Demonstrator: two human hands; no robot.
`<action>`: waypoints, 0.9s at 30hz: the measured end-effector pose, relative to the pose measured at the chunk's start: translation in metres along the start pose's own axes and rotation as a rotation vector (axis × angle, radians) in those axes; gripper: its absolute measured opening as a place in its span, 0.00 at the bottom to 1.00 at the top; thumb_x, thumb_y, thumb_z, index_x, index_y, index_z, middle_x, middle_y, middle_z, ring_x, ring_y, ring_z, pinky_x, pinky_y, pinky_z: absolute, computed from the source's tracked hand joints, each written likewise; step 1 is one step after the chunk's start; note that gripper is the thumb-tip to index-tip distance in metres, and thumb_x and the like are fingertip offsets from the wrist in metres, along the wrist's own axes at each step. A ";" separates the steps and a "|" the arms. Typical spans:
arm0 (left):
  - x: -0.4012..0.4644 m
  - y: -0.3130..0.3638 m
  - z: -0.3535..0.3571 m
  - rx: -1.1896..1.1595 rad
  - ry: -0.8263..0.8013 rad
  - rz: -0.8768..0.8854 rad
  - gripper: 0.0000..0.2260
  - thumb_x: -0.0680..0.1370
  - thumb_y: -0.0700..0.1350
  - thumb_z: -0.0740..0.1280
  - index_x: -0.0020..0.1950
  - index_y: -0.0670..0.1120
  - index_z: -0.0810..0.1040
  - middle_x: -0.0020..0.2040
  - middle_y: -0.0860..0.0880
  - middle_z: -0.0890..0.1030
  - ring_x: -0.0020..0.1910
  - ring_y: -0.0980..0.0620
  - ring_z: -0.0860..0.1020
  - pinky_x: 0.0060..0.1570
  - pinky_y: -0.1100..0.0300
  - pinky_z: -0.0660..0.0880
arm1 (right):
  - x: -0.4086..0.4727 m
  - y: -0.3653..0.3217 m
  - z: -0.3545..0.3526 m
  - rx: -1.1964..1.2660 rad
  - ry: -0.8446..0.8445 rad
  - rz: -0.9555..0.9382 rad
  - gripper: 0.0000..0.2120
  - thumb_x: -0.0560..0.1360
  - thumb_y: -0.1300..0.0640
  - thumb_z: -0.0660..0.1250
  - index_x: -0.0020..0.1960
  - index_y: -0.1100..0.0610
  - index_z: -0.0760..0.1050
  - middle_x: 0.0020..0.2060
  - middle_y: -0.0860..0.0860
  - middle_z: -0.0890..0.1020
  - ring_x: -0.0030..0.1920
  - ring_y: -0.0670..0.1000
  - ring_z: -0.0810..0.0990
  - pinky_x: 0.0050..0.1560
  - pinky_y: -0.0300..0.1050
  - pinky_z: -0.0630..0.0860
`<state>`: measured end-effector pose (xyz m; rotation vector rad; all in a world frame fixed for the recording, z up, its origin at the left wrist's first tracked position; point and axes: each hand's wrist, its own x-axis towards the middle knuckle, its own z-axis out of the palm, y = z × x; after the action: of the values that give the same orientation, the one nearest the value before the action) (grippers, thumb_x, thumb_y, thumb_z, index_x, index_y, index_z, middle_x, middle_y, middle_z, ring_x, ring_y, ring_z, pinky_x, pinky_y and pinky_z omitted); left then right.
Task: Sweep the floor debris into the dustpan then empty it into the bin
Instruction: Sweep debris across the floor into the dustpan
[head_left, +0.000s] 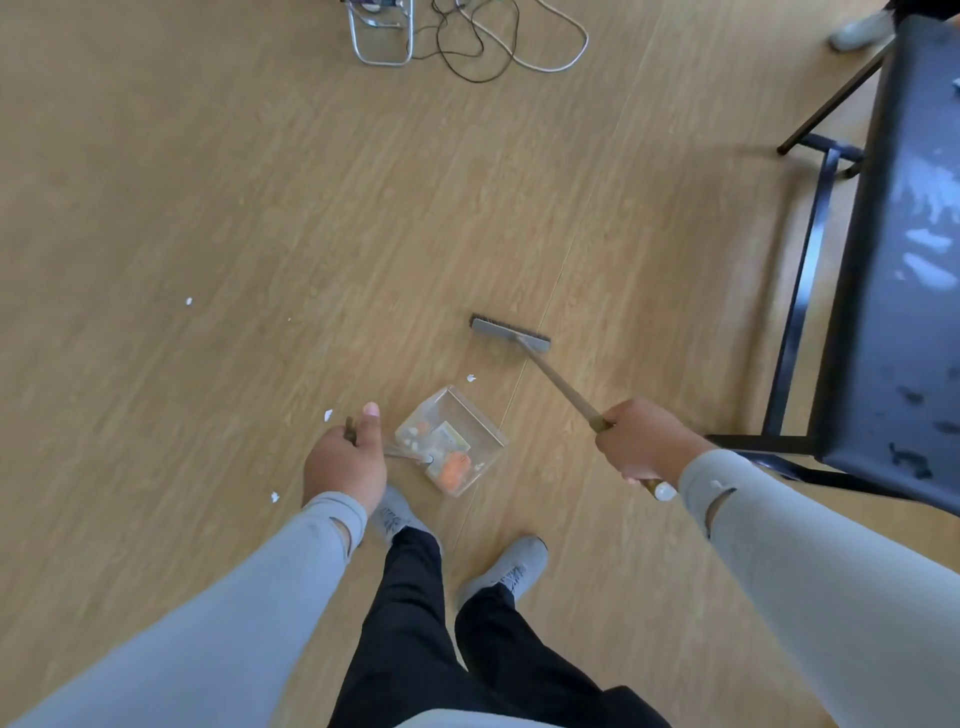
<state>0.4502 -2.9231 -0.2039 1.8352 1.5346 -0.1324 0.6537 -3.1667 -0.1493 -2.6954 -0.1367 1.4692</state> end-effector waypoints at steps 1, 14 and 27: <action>0.000 0.001 0.003 -0.004 0.009 -0.018 0.28 0.81 0.68 0.55 0.37 0.45 0.72 0.33 0.48 0.76 0.32 0.46 0.74 0.33 0.54 0.67 | 0.000 -0.004 0.004 -0.045 -0.002 0.004 0.09 0.74 0.63 0.60 0.48 0.57 0.79 0.36 0.55 0.85 0.34 0.55 0.85 0.30 0.45 0.79; -0.005 0.015 0.018 -0.063 0.033 -0.043 0.24 0.82 0.67 0.55 0.39 0.49 0.72 0.33 0.58 0.76 0.33 0.54 0.74 0.30 0.58 0.63 | -0.060 0.086 -0.053 0.293 -0.303 0.045 0.08 0.81 0.56 0.67 0.56 0.46 0.83 0.31 0.54 0.81 0.26 0.50 0.72 0.25 0.41 0.69; 0.006 0.013 0.027 0.010 0.055 0.038 0.27 0.82 0.66 0.55 0.41 0.44 0.74 0.36 0.45 0.78 0.38 0.40 0.75 0.39 0.50 0.69 | -0.055 0.027 0.027 0.011 -0.182 0.087 0.11 0.77 0.61 0.62 0.56 0.55 0.78 0.45 0.55 0.85 0.39 0.54 0.84 0.42 0.45 0.81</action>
<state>0.4733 -2.9336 -0.2205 1.8886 1.5384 -0.0723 0.6029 -3.1989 -0.1211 -2.5865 -0.0202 1.7331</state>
